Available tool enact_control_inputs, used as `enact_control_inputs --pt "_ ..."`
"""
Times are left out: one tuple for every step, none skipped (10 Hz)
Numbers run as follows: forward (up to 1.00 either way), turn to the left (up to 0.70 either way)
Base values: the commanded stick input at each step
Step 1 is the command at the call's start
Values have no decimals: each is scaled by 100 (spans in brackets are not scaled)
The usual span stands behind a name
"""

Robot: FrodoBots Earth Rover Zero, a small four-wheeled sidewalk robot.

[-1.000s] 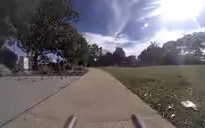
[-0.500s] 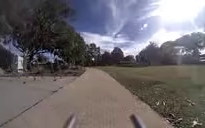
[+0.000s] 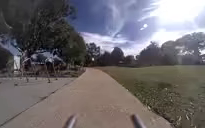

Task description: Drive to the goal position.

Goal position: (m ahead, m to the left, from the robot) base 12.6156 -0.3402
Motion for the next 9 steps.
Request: enact_control_inputs --pt "100 0" --pt "100 0" --pt "100 0" --pt "100 0" --pt "100 0" --pt "100 0" --pt "100 0" --pt "100 0" --pt "100 0"
